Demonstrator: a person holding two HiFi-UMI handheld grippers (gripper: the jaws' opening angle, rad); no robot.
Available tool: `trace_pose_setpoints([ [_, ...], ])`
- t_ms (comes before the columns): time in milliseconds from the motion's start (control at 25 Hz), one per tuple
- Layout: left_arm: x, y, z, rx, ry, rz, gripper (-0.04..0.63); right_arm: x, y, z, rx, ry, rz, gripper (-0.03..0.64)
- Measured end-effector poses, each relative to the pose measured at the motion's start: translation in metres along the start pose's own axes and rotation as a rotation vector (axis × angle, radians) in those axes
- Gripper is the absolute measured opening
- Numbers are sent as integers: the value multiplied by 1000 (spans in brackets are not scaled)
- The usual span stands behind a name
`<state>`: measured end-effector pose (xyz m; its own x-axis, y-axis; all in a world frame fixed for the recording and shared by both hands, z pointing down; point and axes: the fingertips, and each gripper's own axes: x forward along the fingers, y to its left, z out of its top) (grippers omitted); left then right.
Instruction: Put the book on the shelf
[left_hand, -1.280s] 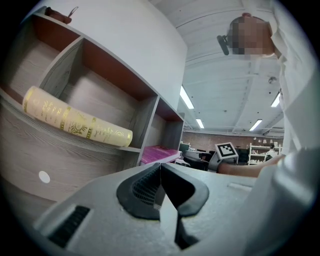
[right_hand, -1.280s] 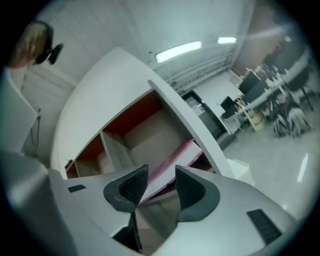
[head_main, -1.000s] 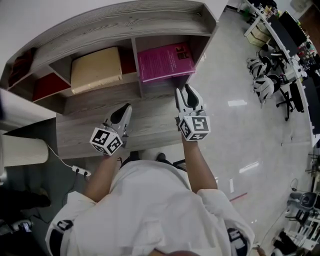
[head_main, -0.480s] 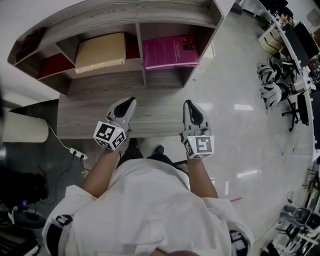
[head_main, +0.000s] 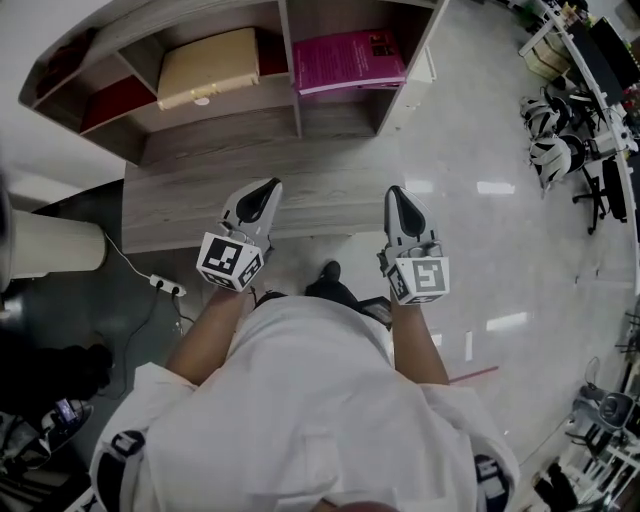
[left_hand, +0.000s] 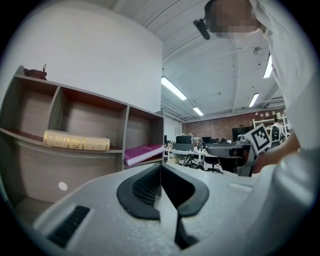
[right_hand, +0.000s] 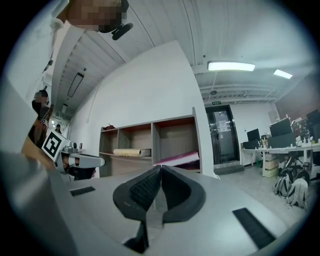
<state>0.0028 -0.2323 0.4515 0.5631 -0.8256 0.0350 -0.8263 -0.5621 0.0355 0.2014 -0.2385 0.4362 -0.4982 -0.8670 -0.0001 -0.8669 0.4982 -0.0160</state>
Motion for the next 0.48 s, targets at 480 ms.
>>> trace_pose_setpoints([
  [480, -131, -55, -8, -37, -48, -63, 18, -97, 92, -2, -35, 48, -16, 15],
])
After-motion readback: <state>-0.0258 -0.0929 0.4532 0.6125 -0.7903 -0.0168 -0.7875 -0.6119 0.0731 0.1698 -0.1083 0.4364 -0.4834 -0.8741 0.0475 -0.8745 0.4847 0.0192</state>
